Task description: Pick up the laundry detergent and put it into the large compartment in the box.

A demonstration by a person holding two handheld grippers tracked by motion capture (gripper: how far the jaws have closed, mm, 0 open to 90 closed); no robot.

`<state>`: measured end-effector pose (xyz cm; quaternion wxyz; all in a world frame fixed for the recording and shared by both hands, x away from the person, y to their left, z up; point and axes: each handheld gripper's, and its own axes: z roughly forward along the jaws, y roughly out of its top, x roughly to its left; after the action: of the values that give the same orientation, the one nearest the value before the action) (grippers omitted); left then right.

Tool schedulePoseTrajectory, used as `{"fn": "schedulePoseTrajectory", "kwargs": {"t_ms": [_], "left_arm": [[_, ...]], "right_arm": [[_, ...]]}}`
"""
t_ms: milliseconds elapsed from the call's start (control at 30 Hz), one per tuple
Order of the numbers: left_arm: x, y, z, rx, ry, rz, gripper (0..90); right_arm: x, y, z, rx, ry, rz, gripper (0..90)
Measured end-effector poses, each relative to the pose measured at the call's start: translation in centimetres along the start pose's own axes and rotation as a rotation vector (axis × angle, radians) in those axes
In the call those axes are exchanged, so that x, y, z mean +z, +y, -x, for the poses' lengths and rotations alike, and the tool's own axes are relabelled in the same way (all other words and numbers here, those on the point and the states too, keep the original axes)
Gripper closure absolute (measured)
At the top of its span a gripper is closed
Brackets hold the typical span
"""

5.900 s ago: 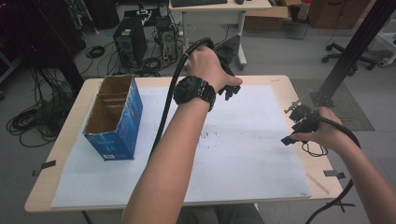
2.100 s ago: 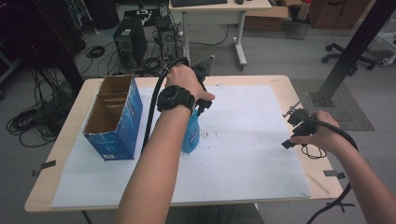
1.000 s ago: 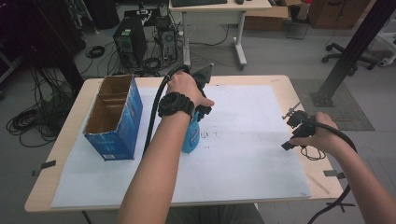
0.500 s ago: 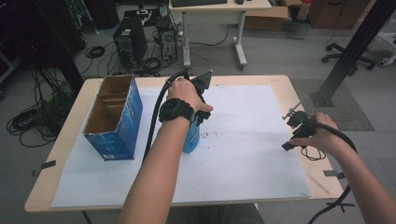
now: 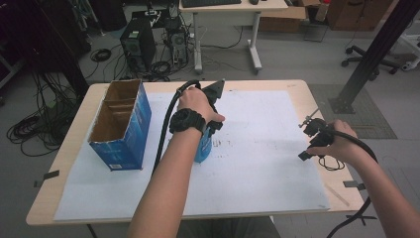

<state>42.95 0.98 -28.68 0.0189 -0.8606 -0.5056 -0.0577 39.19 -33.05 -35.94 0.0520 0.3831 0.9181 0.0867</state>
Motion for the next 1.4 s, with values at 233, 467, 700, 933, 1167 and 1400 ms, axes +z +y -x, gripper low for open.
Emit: {"fn": "schedulePoseTrajectory", "kwargs": {"t_ms": [233,467,700,933,1167,1400], "left_arm": [[0.25,-0.14,0.03,-0.006,-0.003,0.002,14.5],[0.5,-0.22,-0.06,-0.011,-0.003,-0.002,18.9],[0.53,-0.08,-0.02,-0.016,-0.003,0.002,24.3],[0.67,0.05,-0.12,-0.028,-0.033,-0.002,33.6],[0.66,0.17,-0.28,-0.041,-0.044,-0.005,37.0],[0.65,0.17,-0.31,-0.046,-0.048,-0.005,37.3]], "right_arm": [[0.12,0.07,-0.09,0.0,0.002,0.0,23.9],[0.13,0.02,-0.12,-0.001,0.002,-0.001,23.9],[0.2,-0.05,-0.14,0.0,0.002,-0.002,23.9],[0.29,-0.11,-0.08,-0.001,0.003,-0.004,23.9],[0.52,-0.06,-0.12,-0.003,0.004,-0.01,23.9],[0.55,0.06,-0.22,-0.006,0.004,-0.009,24.0]]}}
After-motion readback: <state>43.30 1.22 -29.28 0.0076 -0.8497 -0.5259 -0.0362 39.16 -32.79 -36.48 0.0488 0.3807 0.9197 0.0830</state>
